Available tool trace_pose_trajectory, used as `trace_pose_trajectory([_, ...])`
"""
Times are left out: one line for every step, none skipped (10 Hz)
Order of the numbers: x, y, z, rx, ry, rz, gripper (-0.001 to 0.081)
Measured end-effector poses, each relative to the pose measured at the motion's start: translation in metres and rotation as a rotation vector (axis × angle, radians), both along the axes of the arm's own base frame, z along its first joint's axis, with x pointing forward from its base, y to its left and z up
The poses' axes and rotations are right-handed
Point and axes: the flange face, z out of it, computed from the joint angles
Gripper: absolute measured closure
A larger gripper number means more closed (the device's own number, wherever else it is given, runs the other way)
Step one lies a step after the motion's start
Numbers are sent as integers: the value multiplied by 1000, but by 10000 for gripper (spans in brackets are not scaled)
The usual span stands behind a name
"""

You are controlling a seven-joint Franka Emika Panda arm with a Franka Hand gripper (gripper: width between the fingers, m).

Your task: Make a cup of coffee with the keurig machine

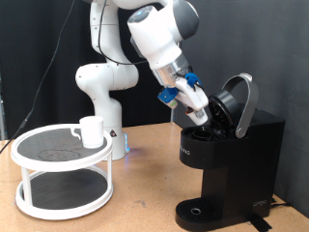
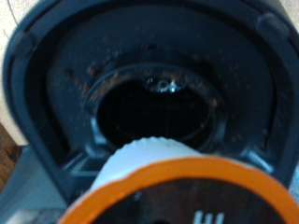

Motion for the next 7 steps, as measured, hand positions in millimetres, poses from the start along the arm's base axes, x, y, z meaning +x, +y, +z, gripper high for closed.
trace_pose_trajectory([0,2,-9,-10,3,-3,444])
trace_pose_trajectory([0,4,-16,-18,5,-6,444])
trace_pose_trajectory([0,6,-22,-25,7,-8,444])
trace_pose_trajectory([1,8,-26,-31,6,-11,444])
trace_pose_trajectory([2,10,-28,-32,5,-12,444])
trace_pose_trajectory([3,12,-31,-33,5,-13,444])
trace_pose_trajectory([4,13,-33,-35,4,-14,444])
